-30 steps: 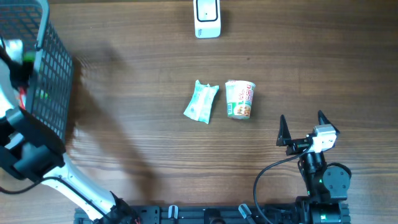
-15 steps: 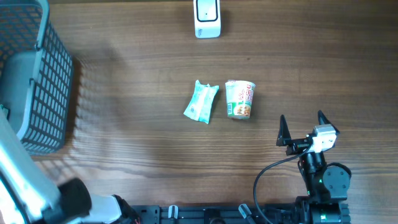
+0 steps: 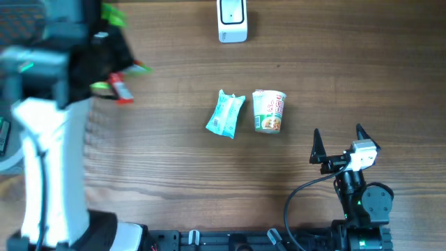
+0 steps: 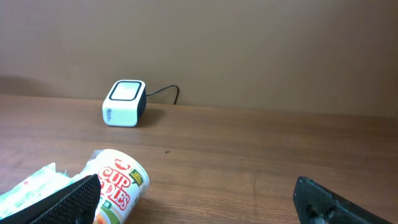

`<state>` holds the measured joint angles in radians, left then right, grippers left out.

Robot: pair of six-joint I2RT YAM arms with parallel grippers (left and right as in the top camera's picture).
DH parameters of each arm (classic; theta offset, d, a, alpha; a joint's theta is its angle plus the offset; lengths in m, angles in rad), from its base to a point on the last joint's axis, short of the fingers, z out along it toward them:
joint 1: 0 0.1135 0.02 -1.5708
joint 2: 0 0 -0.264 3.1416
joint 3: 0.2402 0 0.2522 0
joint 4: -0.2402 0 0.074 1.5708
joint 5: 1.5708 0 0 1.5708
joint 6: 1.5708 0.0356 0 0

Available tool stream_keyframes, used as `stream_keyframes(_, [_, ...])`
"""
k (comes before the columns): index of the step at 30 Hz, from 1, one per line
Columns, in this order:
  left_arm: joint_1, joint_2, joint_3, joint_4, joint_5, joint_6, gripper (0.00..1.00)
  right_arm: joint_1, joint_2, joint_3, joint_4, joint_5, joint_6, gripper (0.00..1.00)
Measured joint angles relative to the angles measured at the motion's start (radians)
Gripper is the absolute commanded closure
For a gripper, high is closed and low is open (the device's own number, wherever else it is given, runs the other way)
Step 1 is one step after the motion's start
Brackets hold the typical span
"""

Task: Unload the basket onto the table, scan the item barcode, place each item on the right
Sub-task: 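Grasp the green snack bag with red stick and lift it out, then lower the green snack bag left of the pale packet and release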

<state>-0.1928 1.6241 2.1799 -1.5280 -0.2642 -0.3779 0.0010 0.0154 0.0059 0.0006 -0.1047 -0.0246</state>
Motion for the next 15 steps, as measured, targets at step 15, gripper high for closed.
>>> stream_keyframes(15, [-0.212,0.356,-0.595,0.399,0.109,-0.136,0.96,0.000,0.000,0.000,0.000,0.000,0.000,0.00])
